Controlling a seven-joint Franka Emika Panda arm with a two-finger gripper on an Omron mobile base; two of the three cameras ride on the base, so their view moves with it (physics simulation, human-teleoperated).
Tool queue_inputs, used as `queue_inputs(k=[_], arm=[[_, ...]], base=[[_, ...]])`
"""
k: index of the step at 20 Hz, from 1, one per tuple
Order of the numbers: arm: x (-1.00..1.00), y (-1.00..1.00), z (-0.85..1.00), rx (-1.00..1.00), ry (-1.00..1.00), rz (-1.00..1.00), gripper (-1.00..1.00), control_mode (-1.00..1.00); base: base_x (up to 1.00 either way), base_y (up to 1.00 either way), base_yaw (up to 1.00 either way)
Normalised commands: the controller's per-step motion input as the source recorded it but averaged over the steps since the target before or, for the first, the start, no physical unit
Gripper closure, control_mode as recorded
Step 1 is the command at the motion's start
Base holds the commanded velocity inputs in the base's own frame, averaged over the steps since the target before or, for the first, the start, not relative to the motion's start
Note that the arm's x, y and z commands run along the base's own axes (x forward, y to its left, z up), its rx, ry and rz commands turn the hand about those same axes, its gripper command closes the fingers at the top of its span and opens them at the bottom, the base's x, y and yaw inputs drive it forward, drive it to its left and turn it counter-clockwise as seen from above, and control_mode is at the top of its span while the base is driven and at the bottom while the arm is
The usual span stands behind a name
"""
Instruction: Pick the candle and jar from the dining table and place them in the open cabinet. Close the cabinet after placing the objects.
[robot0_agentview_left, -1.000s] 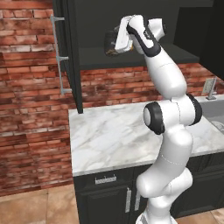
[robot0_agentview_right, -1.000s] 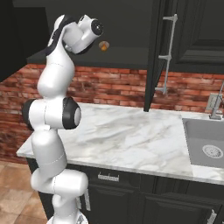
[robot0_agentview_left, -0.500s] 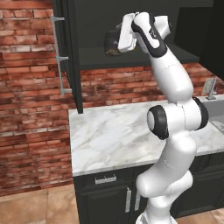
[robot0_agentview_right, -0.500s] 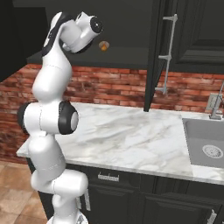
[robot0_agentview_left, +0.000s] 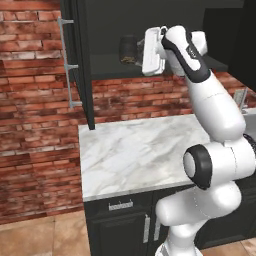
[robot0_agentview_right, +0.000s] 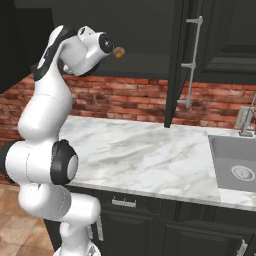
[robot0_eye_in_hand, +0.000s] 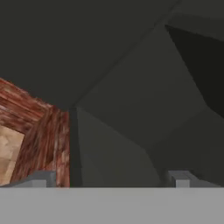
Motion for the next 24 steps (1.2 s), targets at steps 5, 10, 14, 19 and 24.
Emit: queue_inputs(k=[5, 10, 14, 19, 24], arm=[[-0.74, 0.00, -0.11, -0.23, -0.11, 0.32, -1.00, -1.00], [-0.37, 0.00, -0.29, -0.44, -0.09, 0.52, -1.00, -1.00], [-0.40, 0.00, -0.63, -0.60, -0.05, 0.55, -1.00, -1.00], [-0.58, 0.00, -0.71, -0.67, -0.19, 0.49, -1.00, -1.00], [-0.81, 0.00, -0.74, -0.67, -0.35, 0.44, -1.00, -1.00]], base=[[0.00, 0.00, 0.00], [0.00, 0.00, 0.00], [0.00, 0.00, 0.00], [0.00, 0.00, 0.00], [0.00, 0.00, 0.00]])
